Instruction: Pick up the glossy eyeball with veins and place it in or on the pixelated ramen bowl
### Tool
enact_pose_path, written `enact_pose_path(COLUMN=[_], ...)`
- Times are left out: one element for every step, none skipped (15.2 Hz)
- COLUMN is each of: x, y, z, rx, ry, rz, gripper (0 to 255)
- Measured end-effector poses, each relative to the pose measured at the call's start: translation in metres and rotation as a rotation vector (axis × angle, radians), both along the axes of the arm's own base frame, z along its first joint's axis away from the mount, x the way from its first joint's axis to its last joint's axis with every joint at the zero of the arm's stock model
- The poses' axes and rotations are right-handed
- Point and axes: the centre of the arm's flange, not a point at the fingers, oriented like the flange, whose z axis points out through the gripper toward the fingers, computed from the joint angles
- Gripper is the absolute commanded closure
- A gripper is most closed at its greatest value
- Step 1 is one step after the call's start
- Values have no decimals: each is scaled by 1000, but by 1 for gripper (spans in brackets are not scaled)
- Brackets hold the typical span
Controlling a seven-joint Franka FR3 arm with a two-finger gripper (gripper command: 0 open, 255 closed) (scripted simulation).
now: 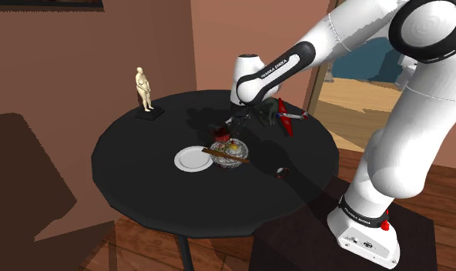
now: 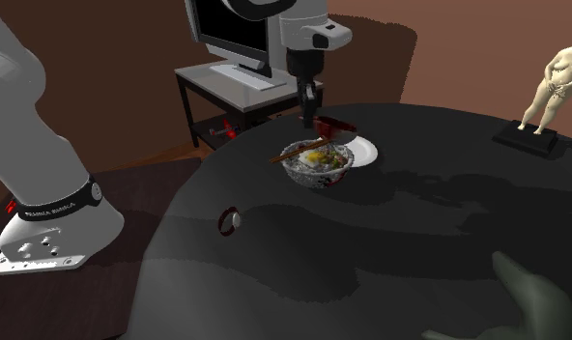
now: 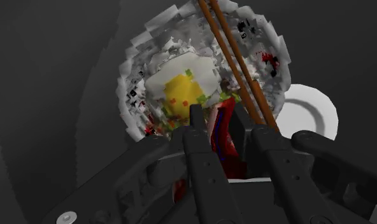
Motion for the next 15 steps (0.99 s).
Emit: enact_pose_path(x=[0, 0, 0, 0, 1, 1, 0, 0, 0, 0, 0, 0, 0, 0, 0], y=[2, 3, 3, 3, 3, 2, 3, 2, 1, 1, 1, 1, 1, 2, 2], z=[-5, -9, -15, -20, -25, -30, -36, -41, -46, -52, -58, -62, -63, -64, -64], rx=[0, 0, 0, 0, 0, 0, 0, 0, 0, 0, 0, 0, 0, 0, 0], ry=[0, -1, -1, -1, -1, -1, -1, 0, 0, 0, 0, 0, 0, 0, 0], rz=[0, 0, 0, 0, -1, 0, -1, 0, -1, -1, -1, -1, -1, -1, -1], gripper=[255, 255, 255, 255, 255, 255, 255, 255, 255, 255, 255, 255, 255, 255, 255])
